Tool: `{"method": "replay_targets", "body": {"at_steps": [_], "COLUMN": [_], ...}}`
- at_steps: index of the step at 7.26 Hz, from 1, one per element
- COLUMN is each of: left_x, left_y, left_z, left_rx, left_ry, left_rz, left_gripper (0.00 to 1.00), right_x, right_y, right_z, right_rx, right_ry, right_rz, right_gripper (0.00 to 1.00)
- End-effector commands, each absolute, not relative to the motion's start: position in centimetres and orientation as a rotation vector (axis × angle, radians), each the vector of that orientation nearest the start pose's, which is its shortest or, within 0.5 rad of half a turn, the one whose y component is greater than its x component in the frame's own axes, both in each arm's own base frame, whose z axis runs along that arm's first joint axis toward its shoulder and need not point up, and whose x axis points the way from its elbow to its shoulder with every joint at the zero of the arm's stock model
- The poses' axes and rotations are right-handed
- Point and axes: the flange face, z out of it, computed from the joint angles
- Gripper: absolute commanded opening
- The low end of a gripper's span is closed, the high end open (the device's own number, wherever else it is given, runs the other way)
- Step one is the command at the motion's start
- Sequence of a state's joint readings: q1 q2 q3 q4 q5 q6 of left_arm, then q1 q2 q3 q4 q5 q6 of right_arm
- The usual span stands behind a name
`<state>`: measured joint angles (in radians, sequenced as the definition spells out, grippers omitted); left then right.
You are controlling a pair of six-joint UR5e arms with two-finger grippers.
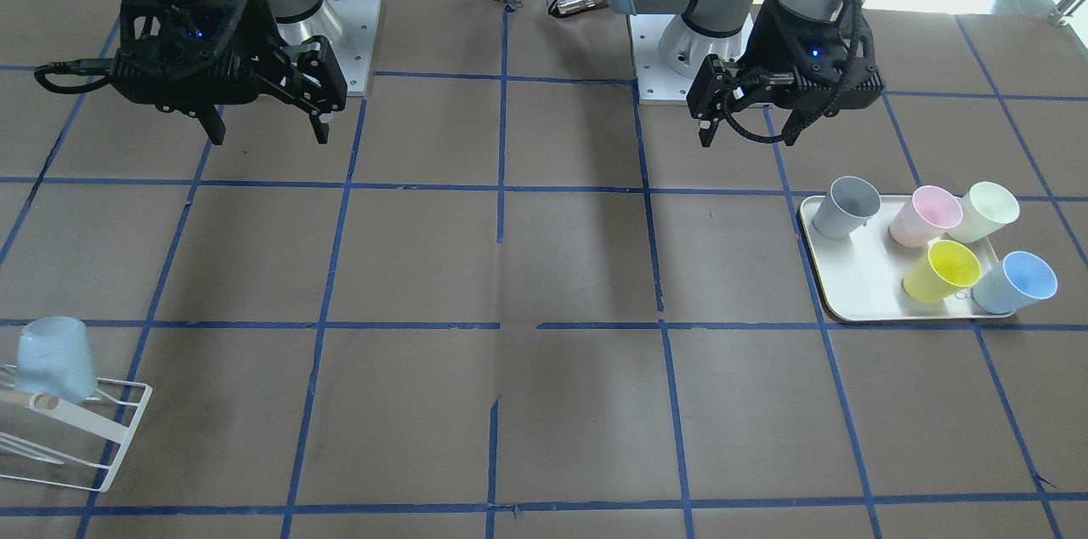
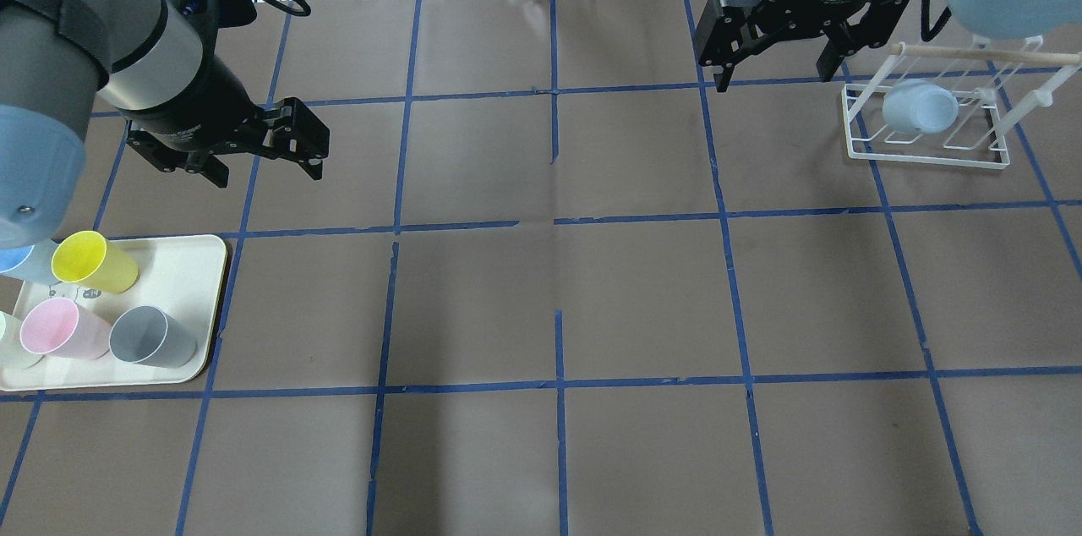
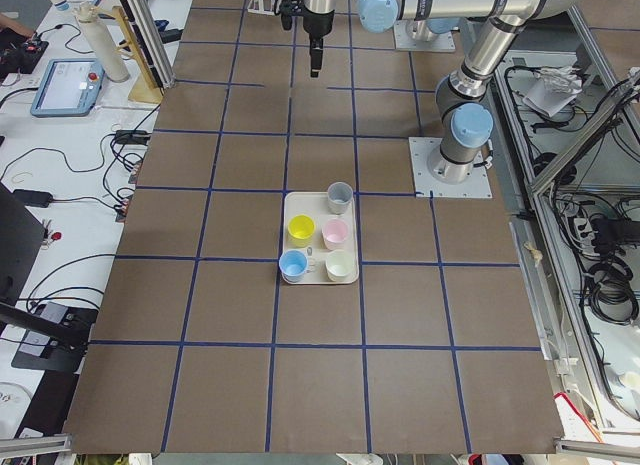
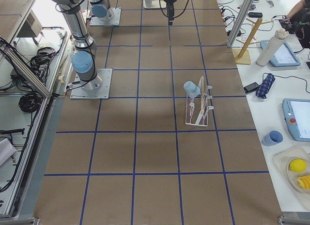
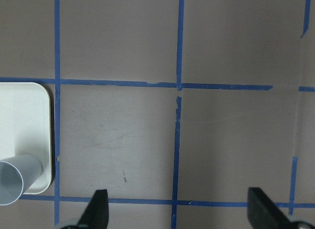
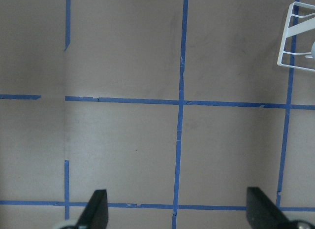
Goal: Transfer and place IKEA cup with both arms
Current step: 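Move the right gripper down over the light blue cup on the wire rack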
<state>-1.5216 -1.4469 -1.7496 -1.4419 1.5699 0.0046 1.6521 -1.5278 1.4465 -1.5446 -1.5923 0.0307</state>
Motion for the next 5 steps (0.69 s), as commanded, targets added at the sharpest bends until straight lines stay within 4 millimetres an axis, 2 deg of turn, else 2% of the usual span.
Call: {"method": "replay_targets", "body": {"at_steps": [1, 3, 4, 5], "left_x": [-11.1, -11.1, -11.1, -11.1], "left_y": [-45.2, -45.2, -45.2, -45.2], "left_z": [47.1, 47.0, 47.1, 47.0], "left_rx": [-0.072, -0.070, -0.070, -0.070], "left_ry": [3.137, 3.137, 3.138, 3.138], "left_rz": [-0.116, -0.113, -0.116, -0.113], "left_gripper": [1.00, 1.00, 1.00, 1.00], "right_x": [17.2, 17.2, 16.1, 12.8], "right_y": [-50.2, -50.3, -51.0, -51.9], "right_z": [52.5, 52.4, 52.2, 52.2], "right_rx": [-0.081, -0.086, -0.065, -0.017], "right_ry": [3.158, 3.158, 3.156, 3.159], "right_rz": [-0.089, -0.089, -0.088, -0.084], "right_gripper": [1.00, 1.00, 1.00, 1.00]}}
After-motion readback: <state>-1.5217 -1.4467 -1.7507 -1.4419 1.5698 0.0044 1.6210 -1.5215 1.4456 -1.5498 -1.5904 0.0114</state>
